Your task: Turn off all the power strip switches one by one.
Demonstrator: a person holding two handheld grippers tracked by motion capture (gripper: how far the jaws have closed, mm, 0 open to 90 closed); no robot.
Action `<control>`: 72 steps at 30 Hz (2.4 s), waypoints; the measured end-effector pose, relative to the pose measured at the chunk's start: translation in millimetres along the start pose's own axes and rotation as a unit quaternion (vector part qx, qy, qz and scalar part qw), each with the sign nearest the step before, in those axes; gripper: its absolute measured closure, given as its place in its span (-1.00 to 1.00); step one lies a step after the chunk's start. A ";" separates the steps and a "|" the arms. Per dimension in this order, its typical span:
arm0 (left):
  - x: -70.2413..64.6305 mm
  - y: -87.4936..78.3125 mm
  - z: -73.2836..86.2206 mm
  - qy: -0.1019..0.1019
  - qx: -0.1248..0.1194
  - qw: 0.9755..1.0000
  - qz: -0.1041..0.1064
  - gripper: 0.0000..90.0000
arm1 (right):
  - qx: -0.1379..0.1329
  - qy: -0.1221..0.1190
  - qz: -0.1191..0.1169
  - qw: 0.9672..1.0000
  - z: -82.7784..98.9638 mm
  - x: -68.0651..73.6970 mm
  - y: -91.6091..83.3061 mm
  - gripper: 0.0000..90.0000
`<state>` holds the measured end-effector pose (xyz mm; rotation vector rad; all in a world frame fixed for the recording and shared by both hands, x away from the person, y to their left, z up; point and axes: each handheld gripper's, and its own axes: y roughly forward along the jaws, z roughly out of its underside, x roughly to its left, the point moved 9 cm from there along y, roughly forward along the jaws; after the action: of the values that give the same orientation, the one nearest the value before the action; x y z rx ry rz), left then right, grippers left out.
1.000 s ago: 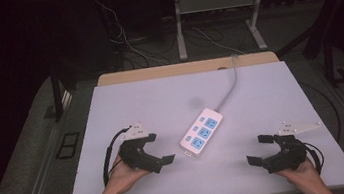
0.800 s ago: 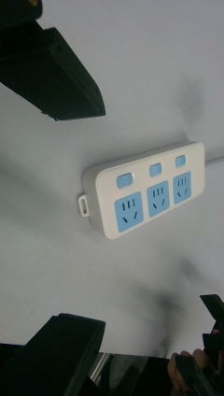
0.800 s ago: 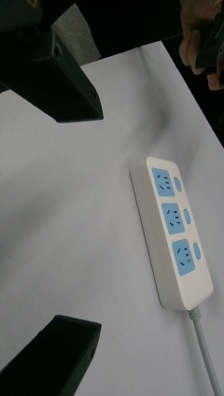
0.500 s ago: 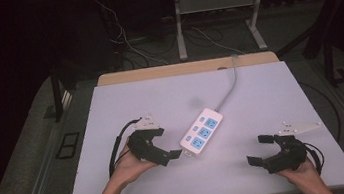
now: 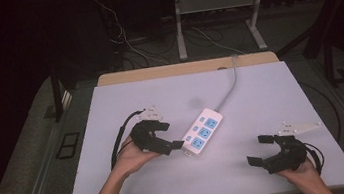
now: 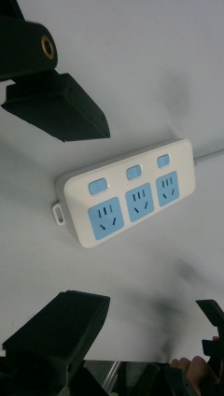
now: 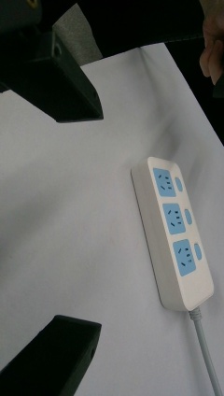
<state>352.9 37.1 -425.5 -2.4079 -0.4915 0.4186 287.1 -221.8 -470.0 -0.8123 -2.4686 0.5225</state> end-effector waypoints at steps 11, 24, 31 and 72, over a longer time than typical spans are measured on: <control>8.7 13.3 -3.7 -0.003 0.023 1.000 0.003 -0.17 | 0.007 -0.002 0.005 1.000 1.5 -1.3 1.1 -0.99; 12.7 27.6 0.4 0.010 0.054 0.998 0.014 0.81 | 0.012 -0.001 0.015 1.000 2.9 -3.3 1.3 -0.99; 14.1 38.1 6.3 0.017 0.076 0.997 0.021 0.98 | 0.015 -0.001 0.015 1.000 3.6 -3.4 2.0 -0.99; 19.3 72.1 10.0 0.000 0.114 0.992 0.058 0.98 | 0.018 -0.007 0.018 1.000 4.2 -2.0 3.4 -0.99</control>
<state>383.2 -1.5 -482.7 -2.2207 -0.2858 0.4970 287.7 -221.4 -475.7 -0.8424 -2.4548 0.5846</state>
